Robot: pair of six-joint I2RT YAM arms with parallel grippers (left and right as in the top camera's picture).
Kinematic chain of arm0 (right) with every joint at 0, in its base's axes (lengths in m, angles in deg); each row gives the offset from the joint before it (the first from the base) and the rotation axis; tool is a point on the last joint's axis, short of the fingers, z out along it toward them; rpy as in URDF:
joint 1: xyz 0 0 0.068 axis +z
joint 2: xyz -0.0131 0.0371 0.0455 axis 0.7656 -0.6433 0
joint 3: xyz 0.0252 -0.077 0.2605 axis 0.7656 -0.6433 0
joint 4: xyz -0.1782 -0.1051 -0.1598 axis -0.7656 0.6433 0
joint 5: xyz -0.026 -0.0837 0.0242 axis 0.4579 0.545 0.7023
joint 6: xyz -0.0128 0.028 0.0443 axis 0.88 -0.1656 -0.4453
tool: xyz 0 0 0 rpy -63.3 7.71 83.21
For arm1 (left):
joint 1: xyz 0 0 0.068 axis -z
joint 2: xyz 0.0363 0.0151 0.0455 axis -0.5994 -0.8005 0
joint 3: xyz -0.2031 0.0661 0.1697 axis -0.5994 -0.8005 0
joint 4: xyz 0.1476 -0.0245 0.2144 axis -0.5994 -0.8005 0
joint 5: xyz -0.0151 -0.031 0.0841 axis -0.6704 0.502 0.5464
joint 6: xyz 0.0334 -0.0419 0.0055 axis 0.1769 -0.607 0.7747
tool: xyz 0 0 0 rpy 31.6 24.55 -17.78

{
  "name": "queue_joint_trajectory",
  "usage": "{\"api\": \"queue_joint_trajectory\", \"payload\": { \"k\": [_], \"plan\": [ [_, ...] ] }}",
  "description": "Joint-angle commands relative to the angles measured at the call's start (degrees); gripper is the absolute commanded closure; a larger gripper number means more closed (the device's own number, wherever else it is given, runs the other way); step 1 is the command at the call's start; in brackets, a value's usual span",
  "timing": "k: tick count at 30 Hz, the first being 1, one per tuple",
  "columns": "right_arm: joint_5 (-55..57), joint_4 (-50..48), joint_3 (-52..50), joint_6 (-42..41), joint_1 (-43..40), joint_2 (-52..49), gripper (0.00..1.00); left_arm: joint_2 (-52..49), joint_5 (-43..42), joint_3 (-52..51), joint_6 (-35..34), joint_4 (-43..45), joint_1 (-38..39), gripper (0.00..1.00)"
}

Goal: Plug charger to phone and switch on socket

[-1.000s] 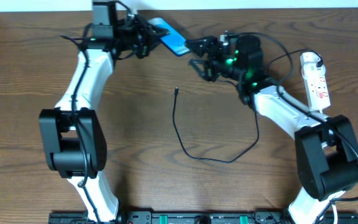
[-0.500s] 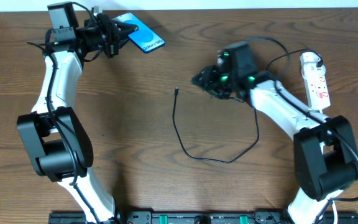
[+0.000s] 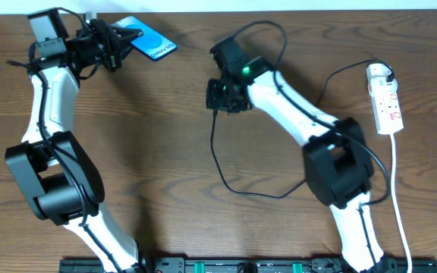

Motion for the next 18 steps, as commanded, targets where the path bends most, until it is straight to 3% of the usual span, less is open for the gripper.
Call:
{"api": "queue_joint_trajectory", "payload": {
  "k": [1,18],
  "plan": [
    [3.15,0.66,1.44,-0.24,1.25,-2.23,0.60,0.92,-2.49,0.50,-0.52,0.28,0.09,0.93],
    [10.60,-2.43,1.36,-4.33,4.17,-6.99,0.77,0.92,-2.75,0.44,0.02,0.22,0.11,0.93]
  ]
}}
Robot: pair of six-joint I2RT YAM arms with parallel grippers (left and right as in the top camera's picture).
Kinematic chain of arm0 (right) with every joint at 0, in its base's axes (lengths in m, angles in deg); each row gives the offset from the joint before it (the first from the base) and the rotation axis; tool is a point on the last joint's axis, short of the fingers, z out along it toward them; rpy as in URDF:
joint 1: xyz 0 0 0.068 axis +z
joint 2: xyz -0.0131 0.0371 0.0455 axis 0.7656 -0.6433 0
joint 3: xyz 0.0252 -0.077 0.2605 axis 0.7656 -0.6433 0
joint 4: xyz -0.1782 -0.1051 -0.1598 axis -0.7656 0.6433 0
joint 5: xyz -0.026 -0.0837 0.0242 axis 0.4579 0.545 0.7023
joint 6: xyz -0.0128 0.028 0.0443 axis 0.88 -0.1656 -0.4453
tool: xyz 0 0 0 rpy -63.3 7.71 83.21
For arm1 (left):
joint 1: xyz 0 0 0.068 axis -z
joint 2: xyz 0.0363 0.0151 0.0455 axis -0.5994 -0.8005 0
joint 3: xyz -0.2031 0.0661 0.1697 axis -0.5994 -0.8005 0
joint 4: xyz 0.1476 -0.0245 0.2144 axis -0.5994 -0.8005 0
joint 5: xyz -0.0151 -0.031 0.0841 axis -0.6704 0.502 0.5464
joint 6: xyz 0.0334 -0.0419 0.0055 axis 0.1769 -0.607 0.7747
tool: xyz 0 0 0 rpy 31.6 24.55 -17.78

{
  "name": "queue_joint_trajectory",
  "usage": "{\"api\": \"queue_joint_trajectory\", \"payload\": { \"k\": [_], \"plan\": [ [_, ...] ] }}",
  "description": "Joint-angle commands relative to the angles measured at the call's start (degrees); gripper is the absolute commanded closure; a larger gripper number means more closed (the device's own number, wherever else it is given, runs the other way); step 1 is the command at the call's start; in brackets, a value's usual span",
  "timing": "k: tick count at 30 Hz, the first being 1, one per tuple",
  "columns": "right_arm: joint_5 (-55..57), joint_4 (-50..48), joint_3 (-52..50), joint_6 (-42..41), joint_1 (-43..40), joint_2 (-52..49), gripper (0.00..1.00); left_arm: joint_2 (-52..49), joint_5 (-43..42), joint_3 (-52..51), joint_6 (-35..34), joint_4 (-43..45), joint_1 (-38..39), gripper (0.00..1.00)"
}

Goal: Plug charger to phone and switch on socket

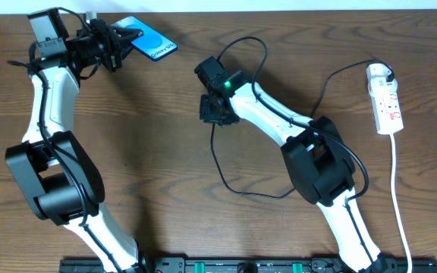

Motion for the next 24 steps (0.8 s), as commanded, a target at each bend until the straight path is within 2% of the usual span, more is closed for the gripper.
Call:
{"api": "queue_joint_trajectory", "payload": {
  "k": [1,3,6,14,24],
  "plan": [
    [3.63,-0.50,1.09,-1.51,0.46,-2.49,0.78,0.92,-2.71,0.35,0.35,0.04,-0.02,0.93],
    [4.07,-0.37,1.09,-1.51,0.44,-3.06,0.82,0.92,-2.71,0.35,0.98,-1.29,-0.02,0.93],
    [4.11,-0.28,1.09,-1.25,0.42,-3.67,0.99,0.92,-2.71,0.35,3.06,-3.80,-0.02,0.93],
    [0.98,0.87,1.22,12.70,-1.70,-2.36,0.99,0.92,-4.02,0.35,5.57,-6.73,-0.02,0.93],
    [-31.52,0.61,1.22,31.50,-12.20,6.49,0.99,0.94,-12.85,0.35,7.02,-6.43,0.55,0.93]
  ]
}}
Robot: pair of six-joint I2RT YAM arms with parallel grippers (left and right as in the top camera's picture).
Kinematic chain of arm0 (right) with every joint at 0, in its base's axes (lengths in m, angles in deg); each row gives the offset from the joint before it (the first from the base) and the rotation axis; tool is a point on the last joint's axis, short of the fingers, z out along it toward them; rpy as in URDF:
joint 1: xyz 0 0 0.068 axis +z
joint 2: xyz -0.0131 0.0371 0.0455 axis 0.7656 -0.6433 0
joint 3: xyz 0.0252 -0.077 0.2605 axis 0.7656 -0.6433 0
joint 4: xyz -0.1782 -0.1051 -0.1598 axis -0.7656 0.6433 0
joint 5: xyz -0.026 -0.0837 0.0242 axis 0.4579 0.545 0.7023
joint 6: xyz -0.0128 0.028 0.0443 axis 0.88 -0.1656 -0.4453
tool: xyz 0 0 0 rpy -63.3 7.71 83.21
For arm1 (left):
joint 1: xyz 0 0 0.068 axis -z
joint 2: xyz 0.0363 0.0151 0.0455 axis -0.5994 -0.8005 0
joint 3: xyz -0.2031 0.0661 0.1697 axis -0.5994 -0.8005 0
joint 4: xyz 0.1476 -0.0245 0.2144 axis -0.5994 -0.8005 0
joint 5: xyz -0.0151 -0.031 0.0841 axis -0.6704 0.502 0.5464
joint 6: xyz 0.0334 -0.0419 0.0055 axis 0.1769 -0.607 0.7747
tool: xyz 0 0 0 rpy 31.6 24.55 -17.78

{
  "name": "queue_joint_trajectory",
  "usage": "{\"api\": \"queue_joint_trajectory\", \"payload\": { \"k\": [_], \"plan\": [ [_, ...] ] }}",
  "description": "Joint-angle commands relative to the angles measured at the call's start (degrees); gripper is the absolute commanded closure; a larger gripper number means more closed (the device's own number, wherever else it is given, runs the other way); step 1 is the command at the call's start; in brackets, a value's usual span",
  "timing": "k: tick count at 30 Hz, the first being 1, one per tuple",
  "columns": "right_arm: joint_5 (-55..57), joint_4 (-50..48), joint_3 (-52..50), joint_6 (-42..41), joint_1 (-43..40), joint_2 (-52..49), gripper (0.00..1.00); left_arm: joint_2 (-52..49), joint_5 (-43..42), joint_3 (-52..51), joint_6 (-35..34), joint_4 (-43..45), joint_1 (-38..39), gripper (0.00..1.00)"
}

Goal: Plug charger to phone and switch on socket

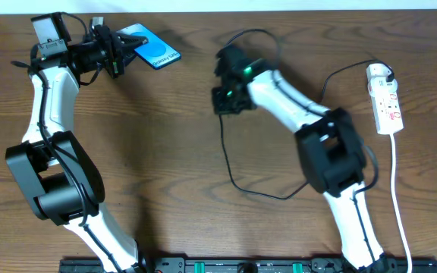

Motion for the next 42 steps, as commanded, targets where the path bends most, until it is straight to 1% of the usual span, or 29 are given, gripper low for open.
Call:
{"api": "queue_joint_trajectory", "payload": {
  "k": [1,2,5,9,15,18,21,28,36,42],
  "plan": [
    [-17.62,0.50,0.31,10.62,-4.11,6.88,0.99,0.94,-7.63,0.35,1.97,0.96,0.79,0.93],
    [-21.66,1.01,0.31,12.44,-5.11,7.74,0.99,0.94,-8.87,0.35,2.10,1.92,1.11,0.93],
    [-28.59,2.10,0.31,14.69,-6.36,9.18,0.99,0.94,-11.82,0.35,2.03,5.44,2.38,0.93],
    [-39.30,2.97,0.31,17.53,-7.41,10.08,0.99,0.94,-13.66,0.35,2.05,9.77,4.46,0.93],
    [-48.24,3.54,0.31,18.16,-7.74,10.64,0.99,0.94,-14.01,0.35,2.03,17.27,6.03,0.93],
    [-51.84,3.61,0.31,18.97,-7.74,11.37,0.99,0.94,-15.93,0.35,1.99,21.79,6.10,0.93],
    [-53.05,4.33,0.31,19.61,-7.74,12.26,0.99,0.94,-15.93,0.35,2.03,22.21,5.92,0.93],
    [-55.87,9.05,0.31,25.42,-6.91,13.86,0.99,0.92,-15.93,0.35,1.97,22.10,6.14,0.93],
    [-61.94,10.29,0.31,25.59,-6.95,13.86,0.99,0.92,-15.93,0.22,2.05,20.41,8.07,0.93],
    [-62.14,10.32,0.31,25.64,-6.93,13.86,0.99,0.92,-15.96,0.13,2.25,20.41,10.97,0.93]
  ]
}}
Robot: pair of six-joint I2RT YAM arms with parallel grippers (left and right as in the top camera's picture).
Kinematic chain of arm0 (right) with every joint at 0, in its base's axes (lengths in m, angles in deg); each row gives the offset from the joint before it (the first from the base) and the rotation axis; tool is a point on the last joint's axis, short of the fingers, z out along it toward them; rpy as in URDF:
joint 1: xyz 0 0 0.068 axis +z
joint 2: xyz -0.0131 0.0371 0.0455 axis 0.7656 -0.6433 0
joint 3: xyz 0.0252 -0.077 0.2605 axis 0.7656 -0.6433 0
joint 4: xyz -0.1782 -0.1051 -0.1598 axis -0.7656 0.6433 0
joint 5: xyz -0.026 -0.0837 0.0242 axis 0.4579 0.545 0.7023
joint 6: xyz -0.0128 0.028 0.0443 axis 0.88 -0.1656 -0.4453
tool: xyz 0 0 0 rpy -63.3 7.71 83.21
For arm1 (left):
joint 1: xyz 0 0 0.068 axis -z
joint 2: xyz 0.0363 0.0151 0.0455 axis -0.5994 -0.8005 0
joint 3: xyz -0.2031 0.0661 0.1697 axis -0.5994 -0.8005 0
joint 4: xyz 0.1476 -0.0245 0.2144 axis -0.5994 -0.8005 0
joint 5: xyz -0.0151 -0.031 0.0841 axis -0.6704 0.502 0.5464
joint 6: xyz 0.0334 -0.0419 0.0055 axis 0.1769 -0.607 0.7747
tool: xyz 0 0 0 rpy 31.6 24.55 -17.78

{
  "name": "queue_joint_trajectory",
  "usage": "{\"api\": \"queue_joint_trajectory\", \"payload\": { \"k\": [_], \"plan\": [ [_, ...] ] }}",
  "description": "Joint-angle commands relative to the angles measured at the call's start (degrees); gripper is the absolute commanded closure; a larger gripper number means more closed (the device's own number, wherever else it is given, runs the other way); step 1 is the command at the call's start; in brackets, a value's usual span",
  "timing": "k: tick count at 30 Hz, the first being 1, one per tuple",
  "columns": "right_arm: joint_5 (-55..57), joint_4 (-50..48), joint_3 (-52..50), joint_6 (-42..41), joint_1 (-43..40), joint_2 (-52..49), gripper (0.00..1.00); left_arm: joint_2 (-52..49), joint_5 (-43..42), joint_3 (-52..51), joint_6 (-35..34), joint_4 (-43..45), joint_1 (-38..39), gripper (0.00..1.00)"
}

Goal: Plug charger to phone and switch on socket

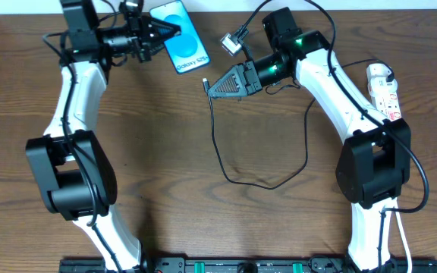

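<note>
A blue phone (183, 45) is held at the back of the table, its upper end between the fingers of my left gripper (164, 32), which is shut on it. My right gripper (214, 89) points left and is shut on the charger plug (205, 82). The plug's tip shows just ahead of the fingers, a short way right of and below the phone's lower end, apart from it. The black charger cable (217, 152) hangs from the plug and loops across the table. A white socket strip (386, 102) lies at the far right.
The cable's loop (268, 184) lies in the middle of the brown table (150, 167) and runs up under the right arm towards the strip. A white lead (397, 197) runs from the strip to the front edge.
My left gripper has carried the phone to the right and turned it more upright. My right gripper has turned from pointing down to pointing left, with the plug now close to the phone's lower end.
The left gripper held the phone at the back left, while the right gripper held the cable end mid-table. The right gripper then stood further left, then back to the right. Now phone and plug are close together at the back centre.
</note>
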Motion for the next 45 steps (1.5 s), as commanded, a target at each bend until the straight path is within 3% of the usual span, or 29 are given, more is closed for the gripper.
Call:
{"api": "queue_joint_trajectory", "payload": {
  "k": [1,34,45],
  "plan": [
    [-2.86,0.00,0.31,1.36,0.22,1.99,0.99,0.92,-2.71,0.15,1.16,0.11,1.99,0.93],
    [-2.45,-1.01,0.31,1.44,-1.40,1.99,0.99,0.92,-2.73,0.15,1.66,0.11,3.19,0.93],
    [-0.68,-4.13,0.28,-3.06,-1.51,1.99,0.99,0.92,-2.73,0.15,2.89,0.13,3.56,0.93]
  ]
}}
